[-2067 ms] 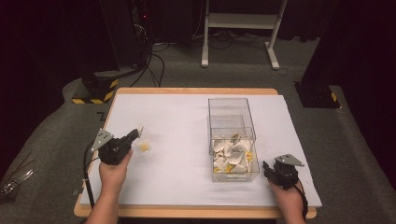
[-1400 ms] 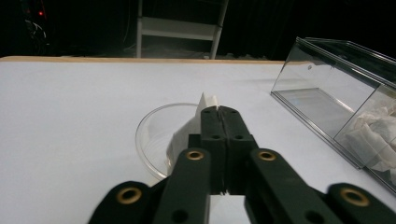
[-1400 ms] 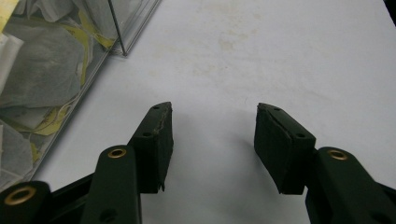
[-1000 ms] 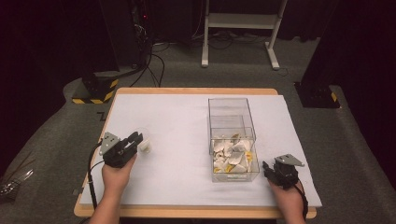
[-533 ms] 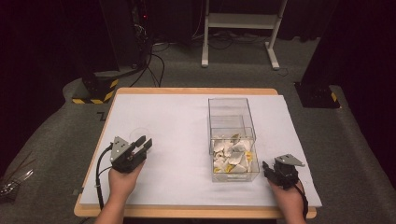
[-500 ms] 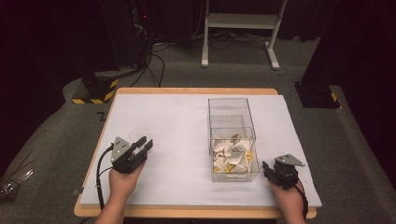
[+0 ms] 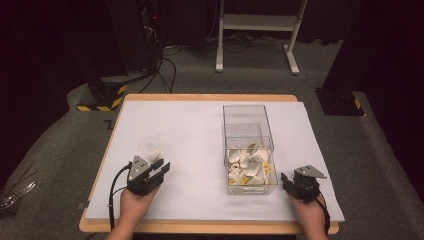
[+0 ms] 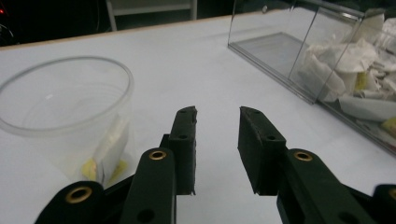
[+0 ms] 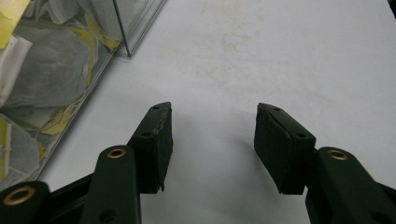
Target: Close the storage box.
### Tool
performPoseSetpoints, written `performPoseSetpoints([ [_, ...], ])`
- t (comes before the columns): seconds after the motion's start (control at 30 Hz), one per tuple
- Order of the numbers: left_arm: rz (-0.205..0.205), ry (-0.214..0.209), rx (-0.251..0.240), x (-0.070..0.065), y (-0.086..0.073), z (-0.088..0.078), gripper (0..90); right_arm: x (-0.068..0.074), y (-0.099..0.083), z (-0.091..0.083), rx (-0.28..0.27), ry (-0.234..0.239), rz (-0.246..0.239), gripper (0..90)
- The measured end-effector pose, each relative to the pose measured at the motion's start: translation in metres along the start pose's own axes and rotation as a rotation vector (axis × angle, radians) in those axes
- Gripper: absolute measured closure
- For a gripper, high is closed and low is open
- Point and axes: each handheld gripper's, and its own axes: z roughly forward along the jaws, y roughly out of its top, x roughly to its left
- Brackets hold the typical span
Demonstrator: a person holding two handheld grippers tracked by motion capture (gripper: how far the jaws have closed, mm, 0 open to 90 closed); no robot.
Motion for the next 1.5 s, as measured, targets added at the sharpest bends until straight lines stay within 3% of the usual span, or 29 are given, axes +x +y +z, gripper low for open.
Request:
performPoseSetpoints([
  [0.33,0.002,-0.01,0.086,-0.002,-0.027,0.013,62.6,-0.001,0.0,-0.001,-0.005,0.003,0.009,46.9],
  [0.4,0.022,-0.006,0.117,-0.003,-0.032,0.017,62.2,-0.001,0.0,-0.001,-0.005,0.002,0.009,46.9],
  [0.47,0.029,0.004,0.183,-0.003,-0.035,0.024,59.9,-0.001,0.0,-0.001,-0.009,0.003,0.008,46.7],
  [0.63,0.077,0.02,0.183,-0.008,-0.035,0.025,57.9,0.0,-0.001,-0.004,-0.03,0.008,-0.002,46.6],
  [0.73,0.066,0.024,0.186,-0.007,-0.035,0.026,52.6,0.002,-0.001,-0.007,-0.036,0.019,-0.007,46.3],
  [1.03,0.056,0.009,0.215,-0.006,-0.034,0.029,47.7,0.011,-0.003,-0.017,-0.041,0.075,-0.015,44.9],
  [1.33,0.081,0.024,0.218,-0.008,-0.034,0.03,46.4,0.023,0.005,-0.028,-0.059,0.126,-0.016,41.9],
  [1.5,0.078,0.02,0.226,-0.008,-0.034,0.03,45.2,0.025,0.01,-0.034,-0.077,0.117,-0.025,42.1],
])
